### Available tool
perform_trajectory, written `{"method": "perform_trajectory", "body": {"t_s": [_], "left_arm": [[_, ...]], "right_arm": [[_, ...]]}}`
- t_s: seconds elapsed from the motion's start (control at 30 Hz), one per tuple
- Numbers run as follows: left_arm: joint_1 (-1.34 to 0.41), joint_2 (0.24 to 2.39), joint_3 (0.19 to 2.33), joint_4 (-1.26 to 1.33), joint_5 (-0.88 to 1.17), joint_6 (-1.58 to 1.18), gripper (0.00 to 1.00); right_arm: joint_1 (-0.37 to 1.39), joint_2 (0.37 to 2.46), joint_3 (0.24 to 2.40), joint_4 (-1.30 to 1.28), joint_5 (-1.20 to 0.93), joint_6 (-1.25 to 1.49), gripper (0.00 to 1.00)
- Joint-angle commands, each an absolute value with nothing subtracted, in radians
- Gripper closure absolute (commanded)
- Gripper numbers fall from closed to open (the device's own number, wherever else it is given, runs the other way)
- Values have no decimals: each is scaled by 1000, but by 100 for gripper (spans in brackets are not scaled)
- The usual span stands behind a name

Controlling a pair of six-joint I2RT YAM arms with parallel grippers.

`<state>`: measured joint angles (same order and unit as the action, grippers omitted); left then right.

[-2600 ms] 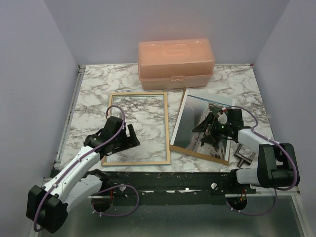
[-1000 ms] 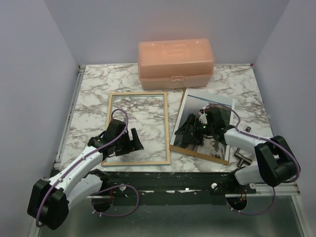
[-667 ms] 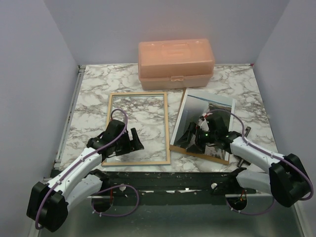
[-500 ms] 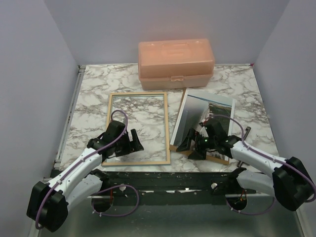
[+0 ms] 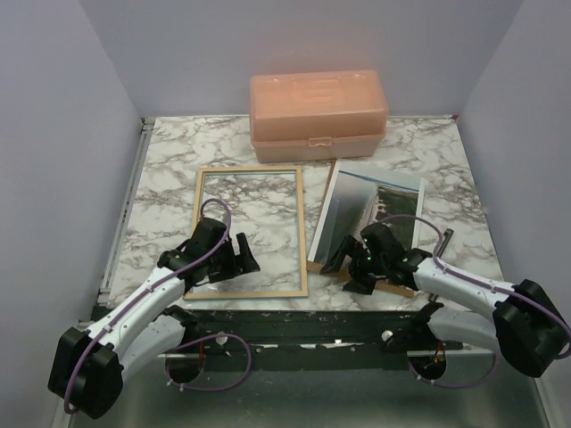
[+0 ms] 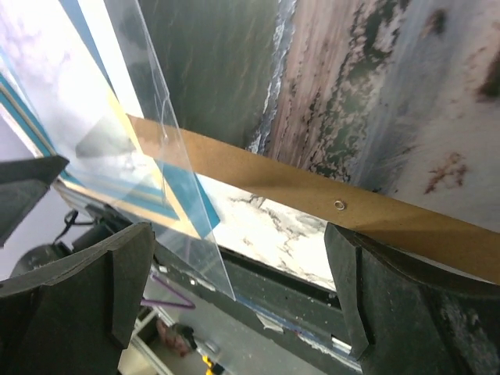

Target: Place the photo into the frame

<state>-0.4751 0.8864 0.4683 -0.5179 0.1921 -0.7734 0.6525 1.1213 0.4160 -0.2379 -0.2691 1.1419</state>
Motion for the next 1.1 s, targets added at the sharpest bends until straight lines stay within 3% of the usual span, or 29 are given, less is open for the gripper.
{"method": "perform_trajectory", "body": {"t_s": [0.0, 0.27, 0.4, 0.63, 1.07], "left_arm": [[-477, 863, 456, -520, 192, -780, 16], [-477, 865, 451, -519, 189, -780, 16], [-476, 879, 447, -505, 195, -780, 16], [-477, 881, 454, -510, 199, -775, 16], [-477, 866, 461, -507, 214, -778, 16]], "right_arm": [[613, 1101, 427, -336, -66, 1174, 0], [441, 999, 503, -527, 42, 1051, 0], [437, 1000, 557, -522, -41, 987, 0], [437, 1016, 531, -262, -335, 927, 0], [437, 1276, 472, 147, -516, 1020, 3]]}}
